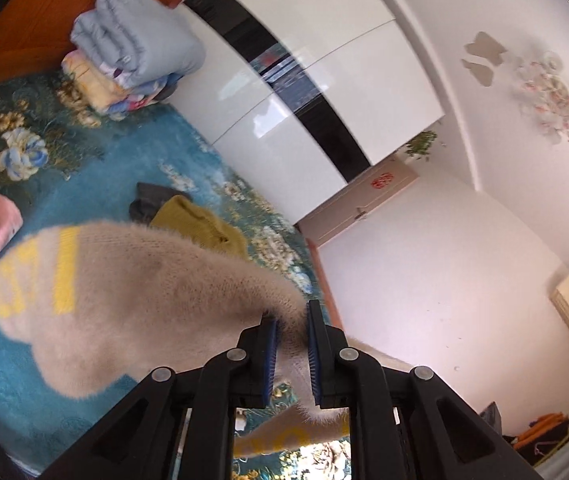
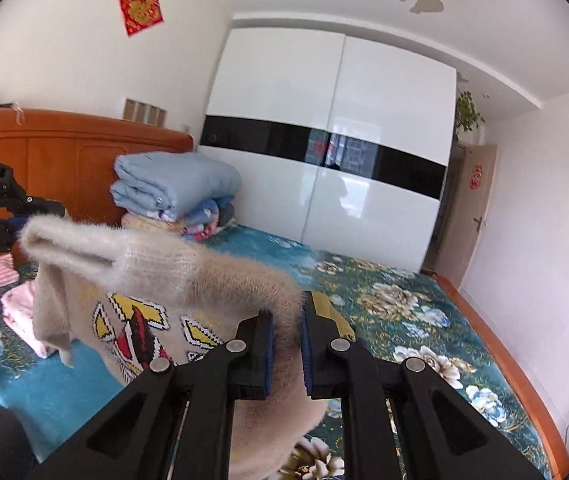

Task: Fold clothes

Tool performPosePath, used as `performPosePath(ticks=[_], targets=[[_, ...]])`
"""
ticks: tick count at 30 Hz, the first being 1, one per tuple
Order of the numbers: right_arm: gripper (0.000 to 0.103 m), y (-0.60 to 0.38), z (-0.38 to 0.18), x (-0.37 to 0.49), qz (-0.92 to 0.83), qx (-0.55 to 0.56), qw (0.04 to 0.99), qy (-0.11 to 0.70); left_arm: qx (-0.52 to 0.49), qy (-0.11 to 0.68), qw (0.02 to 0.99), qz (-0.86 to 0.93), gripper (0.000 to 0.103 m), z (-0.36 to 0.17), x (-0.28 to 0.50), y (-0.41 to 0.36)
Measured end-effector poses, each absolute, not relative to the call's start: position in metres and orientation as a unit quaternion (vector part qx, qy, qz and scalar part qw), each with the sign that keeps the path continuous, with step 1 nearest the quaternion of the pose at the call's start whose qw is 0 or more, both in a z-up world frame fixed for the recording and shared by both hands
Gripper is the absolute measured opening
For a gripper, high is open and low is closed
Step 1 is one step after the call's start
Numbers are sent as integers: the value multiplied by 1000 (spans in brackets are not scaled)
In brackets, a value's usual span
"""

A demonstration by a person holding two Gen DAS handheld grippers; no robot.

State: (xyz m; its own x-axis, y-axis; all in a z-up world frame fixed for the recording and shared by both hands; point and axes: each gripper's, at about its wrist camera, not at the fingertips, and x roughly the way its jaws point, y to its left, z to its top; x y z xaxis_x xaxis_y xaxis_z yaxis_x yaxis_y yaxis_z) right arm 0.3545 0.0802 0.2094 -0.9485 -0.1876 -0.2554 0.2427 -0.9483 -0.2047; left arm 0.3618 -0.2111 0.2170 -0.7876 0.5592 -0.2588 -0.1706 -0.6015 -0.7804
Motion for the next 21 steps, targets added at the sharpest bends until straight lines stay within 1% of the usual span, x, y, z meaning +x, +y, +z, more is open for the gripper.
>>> performPosePath(ticks=[3, 5, 7, 9, 12, 14, 17, 19, 21], targets=[[11, 89, 235, 378, -978, 105, 138, 112, -242, -384, 222, 863, 14, 243, 376, -211], [11, 97, 250, 380, -976, 111, 163, 97, -250, -377, 223, 863, 15, 252, 374, -209], [11, 104, 261, 375, -972, 125, 184, 82, -269, -369, 218, 863, 15, 247, 360, -204], [11, 112, 259, 357, -966, 155, 199, 62, -306, -368, 203, 854, 15, 225, 337, -199], [11, 119, 220, 310, -951, 234, 196, 55, -384, -383, 169, 823, 15, 163, 290, -192], [11, 121, 175, 275, -936, 295, 185, 54, -429, -411, 140, 792, 15, 106, 260, -193], [11, 125, 103, 231, -911, 373, 172, 27, -478, -423, 96, 764, 15, 34, 231, -192], [11, 127, 60, 208, -896, 414, 159, 16, -497, -425, 83, 752, 15, -2, 221, -188], [11, 129, 29, 187, -886, 442, 140, 17, -501, -423, 84, 750, 15, -23, 211, -186]])
